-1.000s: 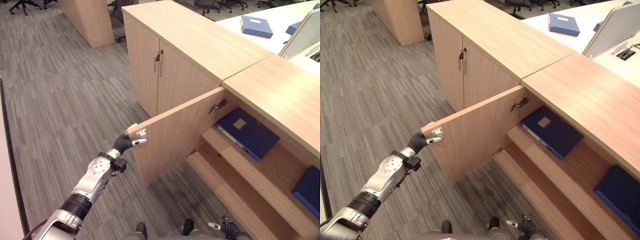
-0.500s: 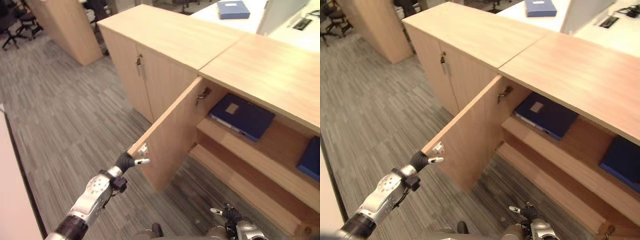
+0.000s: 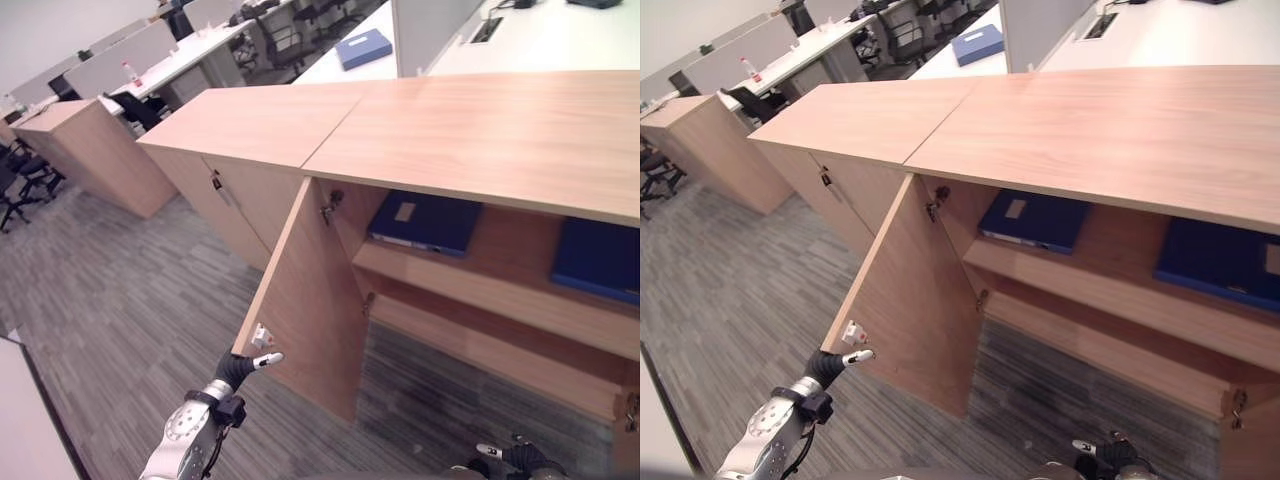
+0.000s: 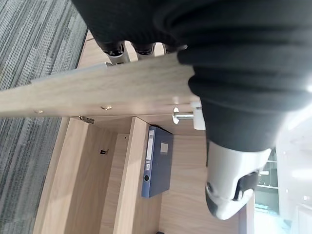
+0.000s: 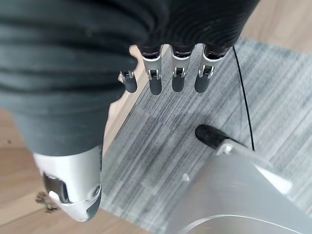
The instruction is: Put the empty folder in the office cabinet
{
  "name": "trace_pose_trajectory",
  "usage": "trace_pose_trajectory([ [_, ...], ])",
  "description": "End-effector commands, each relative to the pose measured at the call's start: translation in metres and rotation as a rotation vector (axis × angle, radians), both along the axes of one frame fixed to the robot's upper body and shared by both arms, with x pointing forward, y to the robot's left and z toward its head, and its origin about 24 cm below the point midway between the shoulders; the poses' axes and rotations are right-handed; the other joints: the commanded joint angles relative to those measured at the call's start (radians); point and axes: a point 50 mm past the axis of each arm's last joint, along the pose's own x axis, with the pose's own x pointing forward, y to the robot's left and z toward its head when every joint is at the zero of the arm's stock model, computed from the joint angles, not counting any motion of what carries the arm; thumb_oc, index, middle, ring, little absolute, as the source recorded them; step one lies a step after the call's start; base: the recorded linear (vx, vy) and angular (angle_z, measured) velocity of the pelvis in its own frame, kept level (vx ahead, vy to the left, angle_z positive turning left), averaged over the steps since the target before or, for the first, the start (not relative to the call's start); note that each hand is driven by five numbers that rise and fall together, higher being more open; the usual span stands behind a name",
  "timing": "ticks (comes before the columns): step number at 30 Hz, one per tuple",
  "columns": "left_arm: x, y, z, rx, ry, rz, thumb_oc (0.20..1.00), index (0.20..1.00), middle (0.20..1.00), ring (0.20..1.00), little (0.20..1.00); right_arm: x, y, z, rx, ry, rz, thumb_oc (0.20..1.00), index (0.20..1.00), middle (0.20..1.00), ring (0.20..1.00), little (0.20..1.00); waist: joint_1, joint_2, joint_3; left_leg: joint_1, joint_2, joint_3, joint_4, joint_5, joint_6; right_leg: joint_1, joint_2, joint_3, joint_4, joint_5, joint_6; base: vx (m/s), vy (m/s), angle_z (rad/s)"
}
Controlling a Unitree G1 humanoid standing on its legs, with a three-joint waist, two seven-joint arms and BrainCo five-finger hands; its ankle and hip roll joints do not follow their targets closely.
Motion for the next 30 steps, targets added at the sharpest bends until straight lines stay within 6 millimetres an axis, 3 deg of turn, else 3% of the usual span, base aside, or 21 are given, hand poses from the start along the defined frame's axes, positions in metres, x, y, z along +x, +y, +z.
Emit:
trace_pose_trajectory([
  [1, 0.024, -0.054, 0.003, -0.048, 0.001, -0.195, 1.0, 1.0, 1.0, 1.0, 1.0, 0.03, 0.02, 0.001, 0.044, -0.094, -0.012, 1.0, 1.0, 1.0, 1.0, 1.0, -0.094, -0.048, 0.085, -0.035, 0.056, -0.102, 0.163, 0.125, -0.077, 0.213, 0.06, 0.039, -0.174, -0.063, -0.026, -0.01, -0.09, -0.43],
  [4, 0.026, -0.065, 0.003, -0.066, -0.005, -0.19, 1.0, 1.0, 1.0, 1.0, 1.0, 0.038, 0.021, 0.003, 0.035, -0.109, 0.002, 1.0, 1.0, 1.0, 1.0, 1.0, -0.099, -0.059, 0.094, -0.058, 0.04, -0.224, 0.21, 0.164, -0.088, 0.203, 0.067, 0.099, -0.182, -0.063, -0.034, -0.02, -0.042, -0.28],
  [8, 0.028, -0.071, 0.005, -0.079, -0.021, -0.167, 1.0, 1.0, 1.0, 1.0, 1.0, 0.04, 0.029, 0.0, 0.041, -0.093, 0.036, 1.0, 1.0, 1.0, 1.0, 1.0, -0.062, -0.086, 0.086, -0.069, -0.053, -0.436, 0.075, 0.054, -0.048, 0.172, 0.067, 0.213, -0.192, -0.061, -0.02, 0.05, -0.008, -0.69],
  [12, 0.031, -0.072, 0.007, -0.08, -0.037, -0.145, 1.0, 1.0, 1.0, 1.0, 1.0, 0.047, 0.033, 0.001, 0.024, -0.093, 0.065, 1.0, 1.0, 1.0, 1.0, 1.0, -0.012, -0.106, 0.095, -0.148, -0.135, -0.684, 0.014, 0.052, -0.037, 0.153, 0.096, 0.327, -0.223, -0.044, -0.005, 0.05, -0.06, -0.44],
  [13, 0.033, -0.068, 0.009, -0.088, -0.053, -0.119, 1.0, 1.0, 1.0, 1.0, 1.0, 0.049, 0.038, -0.001, 0.037, -0.097, 0.069, 1.0, 1.0, 1.0, 1.0, 1.0, -0.003, -0.115, 0.099, -0.154, -0.139, -0.704, -0.01, 0.05, -0.034, 0.152, 0.117, 0.38, -0.231, -0.043, -0.002, 0.03, -0.097, -1.38],
  [16, 0.029, -0.066, 0.008, -0.075, -0.048, -0.119, 1.0, 1.0, 1.0, 1.0, 1.0, 0.043, 0.044, -0.005, 0.054, -0.082, 0.08, 1.0, 1.0, 1.0, 1.0, 1.0, 0.001, -0.112, 0.094, -0.109, -0.109, -0.662, -0.046, 0.055, -0.026, 0.163, 0.128, 0.404, -0.232, -0.038, -0.005, 0.11, 0.014, -1.53],
  [20, 0.031, -0.06, 0.012, -0.038, -0.07, -0.109, 1.0, 1.0, 1.0, 1.0, 1.0, 0.038, 0.058, -0.011, 0.099, -0.076, 0.087, 1.0, 1.0, 1.0, 1.0, 1.0, -0.009, -0.138, 0.085, -0.028, -0.091, -0.605, -0.091, 0.051, -0.011, 0.184, 0.132, 0.423, -0.231, -0.031, -0.003, 0.1, 0.037, -0.82],
  [30, 0.047, -0.036, 0.025, 0.029, -0.141, -0.018, 1.0, 1.0, 1.0, 1.0, 1.0, 0.027, 0.074, -0.019, 0.141, -0.034, 0.119, 1.0, 1.0, 1.0, 1.0, 1.0, -0.012, -0.181, 0.046, 0.021, -0.093, -0.525, -0.111, 0.02, 0.011, 0.181, 0.116, 0.441, -0.232, -0.019, 0.022, 0.06, 0.026, -0.3],
])
